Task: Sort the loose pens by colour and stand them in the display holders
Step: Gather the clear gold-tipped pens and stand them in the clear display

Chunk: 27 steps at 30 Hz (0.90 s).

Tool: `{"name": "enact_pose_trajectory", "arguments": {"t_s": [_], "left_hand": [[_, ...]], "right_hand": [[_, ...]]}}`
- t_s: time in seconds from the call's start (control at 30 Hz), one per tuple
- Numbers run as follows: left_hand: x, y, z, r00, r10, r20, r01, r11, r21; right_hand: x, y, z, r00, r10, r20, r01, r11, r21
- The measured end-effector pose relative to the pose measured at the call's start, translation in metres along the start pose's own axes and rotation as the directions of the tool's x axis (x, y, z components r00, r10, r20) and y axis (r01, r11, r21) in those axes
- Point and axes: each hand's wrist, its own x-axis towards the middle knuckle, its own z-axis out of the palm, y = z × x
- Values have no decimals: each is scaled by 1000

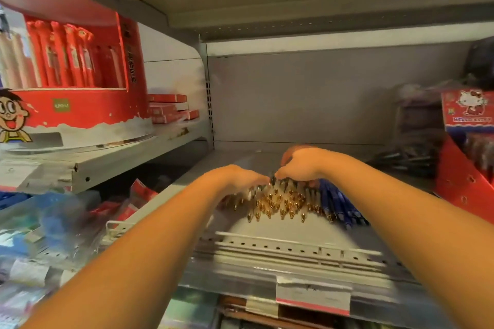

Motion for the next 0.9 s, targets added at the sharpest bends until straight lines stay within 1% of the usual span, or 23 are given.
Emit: {"name": "enact_pose_trajectory", "arguments": {"t_s": [0.07, 0.13, 0.23, 0.33, 0.43, 0.5, 0.6, 0.67, 0.77, 0.9], "left_hand": [[9, 13, 0, 993, -9, 118, 3, 999, 47], [16, 24, 0, 981, -34, 191, 14, 994, 105], [26, 31, 1, 964, -41, 261, -8, 983, 181], [33, 29, -7, 964, -41, 261, -13, 979, 202], [42, 22, -14, 955, -9, 295, -47, 982, 182], [44, 19, -17, 949, -13, 314, -41, 986, 165], [48, 14, -19, 947, -23, 320, -33, 985, 168], [51, 12, -18, 943, -7, 333, -47, 987, 153], [58, 8, -15, 943, -23, 333, -16, 993, 115], [64, 7, -13, 928, 29, 372, -81, 989, 124]], "right_hand": [[13, -3, -2, 991, 53, 123, -46, 997, -61], [24, -4, -4, 976, 93, 199, -74, 992, -103], [35, -2, -4, 964, 116, 238, -94, 990, -102], [43, -4, -2, 957, 131, 257, -111, 990, -91], [47, -11, 1, 954, 146, 261, -118, 986, -121], [48, -16, 4, 955, 151, 255, -111, 980, -164], [45, -24, 8, 963, 153, 221, -113, 977, -183], [45, -30, 10, 966, 170, 194, -134, 974, -184], [46, -35, 13, 968, 191, 163, -162, 971, -178], [46, -30, 19, 976, 185, 116, -171, 978, -121]]}}
